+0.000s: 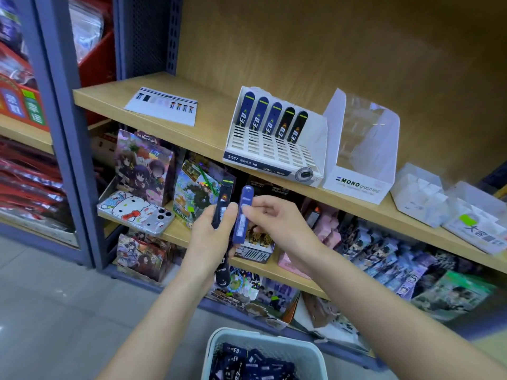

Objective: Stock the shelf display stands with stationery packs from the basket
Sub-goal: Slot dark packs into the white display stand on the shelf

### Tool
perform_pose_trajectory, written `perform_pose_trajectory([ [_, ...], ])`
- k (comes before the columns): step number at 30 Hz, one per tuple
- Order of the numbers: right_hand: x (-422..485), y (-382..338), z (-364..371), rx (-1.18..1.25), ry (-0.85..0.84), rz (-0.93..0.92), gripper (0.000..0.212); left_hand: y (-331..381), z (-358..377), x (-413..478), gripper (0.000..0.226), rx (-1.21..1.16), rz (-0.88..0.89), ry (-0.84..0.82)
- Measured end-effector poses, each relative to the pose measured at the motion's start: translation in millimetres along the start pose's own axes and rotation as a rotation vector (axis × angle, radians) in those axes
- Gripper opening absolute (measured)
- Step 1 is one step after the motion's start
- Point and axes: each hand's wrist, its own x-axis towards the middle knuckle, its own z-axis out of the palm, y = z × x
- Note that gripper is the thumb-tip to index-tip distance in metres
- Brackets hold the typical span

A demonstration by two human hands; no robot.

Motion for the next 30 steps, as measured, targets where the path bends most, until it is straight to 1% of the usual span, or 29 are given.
perform_pose_trajectory([
  [1,0.2,-0.4,-1.8,0.033,0.013,0.015,0.005,0.0,-0.6,0.1,0.024,-0.025,-0.009,-0.015],
  [3,0.8,-1.0,-4.7,0.112,0.014,0.038,0.010,0.5,-3.0,0.4,0.024,-0.045,-0.033,-0.041],
  [5,0.9,-4.6,-6.1,0.277,0.019,0.087,0.016,2.0,-4.1,-0.3,0.023,-0.058,-0.053,-0.061],
  [7,0.3,-10.6,-7.5,0.465,0.048,0.175,0.019,3.1,-3.9,-1.3,0.020,-0.066,-0.066,-0.057],
  [8,-0.1,-12.7,-9.0,0.502,0.059,0.209,0.018,3.3,-3.9,-1.9,0.018,-0.055,-0.069,-0.046],
  [9,0.5,-13.2,-10.3,0.484,0.061,0.228,0.018,2.6,-4.1,-2.0,0.018,-0.031,-0.065,-0.032],
  [10,1.3,-12.8,-11.3,0.409,0.049,0.222,0.021,1.7,-4.7,-1.7,0.019,0.000,-0.054,-0.018],
  [12,1.6,-12.2,-11.1,0.237,0.019,0.132,0.030,-0.8,-6.9,1.0,0.020,0.071,-0.020,0.010],
  [16,1.1,-19.9,-11.1,0.146,0.049,-0.019,0.030,-2.3,-14.1,8.1,0.017,0.126,0.002,0.060],
  [18,3.7,-27.2,-16.0,0.033,0.070,-0.082,0.031,-3.9,-18.1,10.7,0.021,0.134,-0.001,0.089],
  [21,13.1,-41.2,-26.3,-0.121,0.115,-0.182,0.025,-5.0,-22.2,12.3,0.037,0.132,-0.010,0.118],
  [22,17.8,-47.0,-30.1,-0.148,0.146,-0.216,0.024,-4.1,-22.8,11.9,0.039,0.130,-0.005,0.111],
  [25,35.4,-65.6,-38.3,-0.156,0.270,-0.358,0.021,0.0,-22.8,9.8,0.019,0.131,0.025,0.086],
  [27,49.7,-73.3,-39.8,-0.154,0.355,-0.424,0.010,2.3,-21.6,8.4,0.009,0.126,0.044,0.062],
  [28,57.0,-75.8,-39.5,-0.136,0.388,-0.443,0.007,3.1,-21.0,7.8,0.007,0.126,0.052,0.052],
  [30,73.8,-77.5,-37.7,-0.115,0.440,-0.482,0.008,4.3,-20.8,7.2,0.008,0.126,0.055,0.037],
])
